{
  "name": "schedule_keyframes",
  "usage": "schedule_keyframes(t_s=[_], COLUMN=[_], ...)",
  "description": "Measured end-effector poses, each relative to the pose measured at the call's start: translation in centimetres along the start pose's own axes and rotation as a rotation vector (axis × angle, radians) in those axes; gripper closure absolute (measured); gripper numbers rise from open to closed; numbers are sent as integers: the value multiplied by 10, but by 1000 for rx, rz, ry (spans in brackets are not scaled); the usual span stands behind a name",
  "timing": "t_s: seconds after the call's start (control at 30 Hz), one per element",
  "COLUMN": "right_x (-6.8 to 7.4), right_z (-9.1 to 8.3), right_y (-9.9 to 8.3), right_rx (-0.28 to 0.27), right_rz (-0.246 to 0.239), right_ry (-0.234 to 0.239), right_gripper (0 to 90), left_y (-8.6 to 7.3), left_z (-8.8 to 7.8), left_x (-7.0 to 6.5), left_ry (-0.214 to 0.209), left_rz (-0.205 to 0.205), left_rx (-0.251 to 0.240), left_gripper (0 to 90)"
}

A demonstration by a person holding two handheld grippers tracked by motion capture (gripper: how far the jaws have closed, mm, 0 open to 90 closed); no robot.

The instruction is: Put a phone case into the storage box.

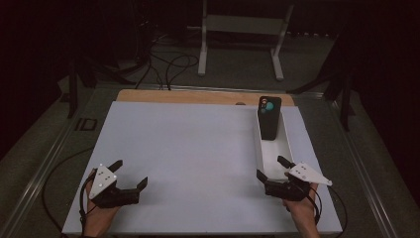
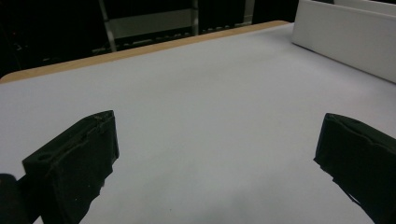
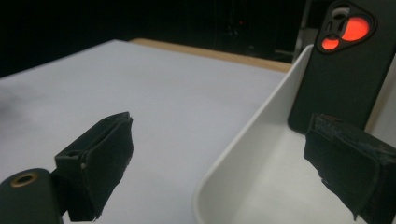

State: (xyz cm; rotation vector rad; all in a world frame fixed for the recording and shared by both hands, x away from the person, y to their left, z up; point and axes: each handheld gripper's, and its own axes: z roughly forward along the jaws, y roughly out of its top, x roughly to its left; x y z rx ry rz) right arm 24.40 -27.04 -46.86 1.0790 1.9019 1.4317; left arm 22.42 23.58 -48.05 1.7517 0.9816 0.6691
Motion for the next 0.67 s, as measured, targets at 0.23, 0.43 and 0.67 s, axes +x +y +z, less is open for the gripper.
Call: schedule_keyframes(t_s=[0.23, 0.43, 0.67], right_x=[5, 5, 7], right_z=[-6, -6, -4], right_y=[-11, -14, -16], right_rx=[-27, -26, -26], right_rz=[-22, -35, -51], right_ry=[16, 11, 13], right_gripper=[83, 83, 83], left_y=[-1, -1, -1], left_z=[-2, -2, -1], left_x=[-2, -1, -2], left_ry=[-5, 2, 3], left_rz=[5, 4, 4], left_rx=[-6, -8, -5], left_gripper=[0, 0, 0])
